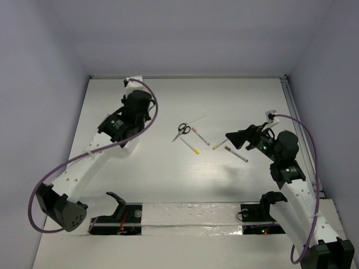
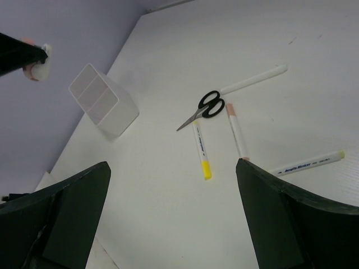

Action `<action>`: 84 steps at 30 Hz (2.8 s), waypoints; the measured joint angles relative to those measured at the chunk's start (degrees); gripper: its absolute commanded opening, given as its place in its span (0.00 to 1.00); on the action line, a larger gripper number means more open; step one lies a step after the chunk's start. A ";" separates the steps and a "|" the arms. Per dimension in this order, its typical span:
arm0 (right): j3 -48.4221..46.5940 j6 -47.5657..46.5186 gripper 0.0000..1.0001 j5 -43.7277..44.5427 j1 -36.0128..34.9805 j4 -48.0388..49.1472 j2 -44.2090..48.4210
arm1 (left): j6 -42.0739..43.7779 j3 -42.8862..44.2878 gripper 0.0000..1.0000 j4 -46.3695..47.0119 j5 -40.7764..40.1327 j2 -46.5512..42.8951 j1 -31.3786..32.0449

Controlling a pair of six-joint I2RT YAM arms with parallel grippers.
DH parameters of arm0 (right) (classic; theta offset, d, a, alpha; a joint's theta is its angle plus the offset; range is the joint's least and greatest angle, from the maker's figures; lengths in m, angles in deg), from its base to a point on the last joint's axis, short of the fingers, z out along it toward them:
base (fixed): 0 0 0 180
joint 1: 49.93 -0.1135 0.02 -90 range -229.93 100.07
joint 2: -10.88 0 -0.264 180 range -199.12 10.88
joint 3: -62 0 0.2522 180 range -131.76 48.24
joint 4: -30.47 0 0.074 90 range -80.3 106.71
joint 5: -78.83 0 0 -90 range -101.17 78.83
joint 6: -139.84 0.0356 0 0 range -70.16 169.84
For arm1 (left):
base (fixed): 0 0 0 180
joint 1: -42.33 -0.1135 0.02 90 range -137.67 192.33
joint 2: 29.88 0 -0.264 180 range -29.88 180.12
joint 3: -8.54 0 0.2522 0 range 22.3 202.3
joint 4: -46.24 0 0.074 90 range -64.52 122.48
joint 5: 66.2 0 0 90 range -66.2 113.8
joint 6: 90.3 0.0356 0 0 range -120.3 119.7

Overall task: Sort the stationery into containers
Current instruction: Place the stationery in the storage box.

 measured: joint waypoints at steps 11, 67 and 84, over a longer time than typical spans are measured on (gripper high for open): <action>0.00 -0.02 1.00 0.68 -0.31 0.04 1.53 | 19.30 4.74 0.06 -3.02 6.73 8.46 -26.60; 0.00 -0.13 1.00 1.31 -0.31 -0.04 2.73 | 33.48 0.83 0.27 -4.09 19.34 16.81 -37.18; 0.00 -0.15 1.00 1.27 -0.31 -0.04 2.73 | 33.11 0.83 0.41 -3.80 16.74 16.61 -37.18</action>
